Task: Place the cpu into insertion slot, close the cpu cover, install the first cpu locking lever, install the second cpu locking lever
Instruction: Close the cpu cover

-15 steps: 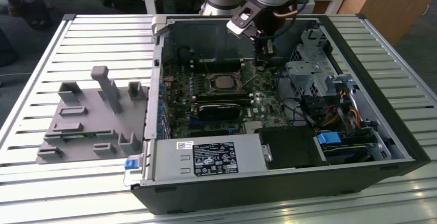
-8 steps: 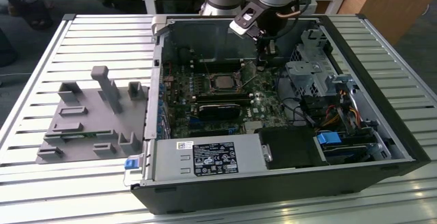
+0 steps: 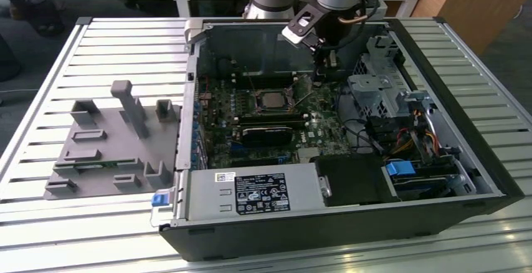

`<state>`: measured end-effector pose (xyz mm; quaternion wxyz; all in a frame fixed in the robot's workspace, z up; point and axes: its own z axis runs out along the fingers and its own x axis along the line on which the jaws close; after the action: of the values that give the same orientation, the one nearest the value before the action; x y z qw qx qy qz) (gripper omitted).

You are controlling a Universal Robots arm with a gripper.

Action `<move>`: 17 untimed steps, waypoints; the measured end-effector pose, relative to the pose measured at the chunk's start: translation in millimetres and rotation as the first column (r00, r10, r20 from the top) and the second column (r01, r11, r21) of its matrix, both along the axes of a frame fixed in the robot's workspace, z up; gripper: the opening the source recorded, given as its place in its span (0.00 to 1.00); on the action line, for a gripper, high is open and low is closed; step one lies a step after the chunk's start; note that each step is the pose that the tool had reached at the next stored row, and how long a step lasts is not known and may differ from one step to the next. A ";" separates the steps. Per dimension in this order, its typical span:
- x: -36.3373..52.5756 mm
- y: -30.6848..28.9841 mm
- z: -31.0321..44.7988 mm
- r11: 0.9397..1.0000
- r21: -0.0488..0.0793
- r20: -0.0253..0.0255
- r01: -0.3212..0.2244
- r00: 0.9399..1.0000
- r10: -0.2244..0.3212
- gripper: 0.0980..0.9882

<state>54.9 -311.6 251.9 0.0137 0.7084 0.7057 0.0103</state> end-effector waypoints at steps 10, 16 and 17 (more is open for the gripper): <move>-1.0 0.7 -8.4 1.000 0.000 -0.008 0.000 1.000 0.000 0.01; -13.9 0.7 -9.2 1.000 0.000 -0.008 0.000 1.000 0.000 0.01; -15.8 0.7 -9.5 1.000 0.000 -0.008 0.000 1.000 0.000 0.01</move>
<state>39.1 -310.9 242.4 0.0108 0.7084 0.7057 0.0075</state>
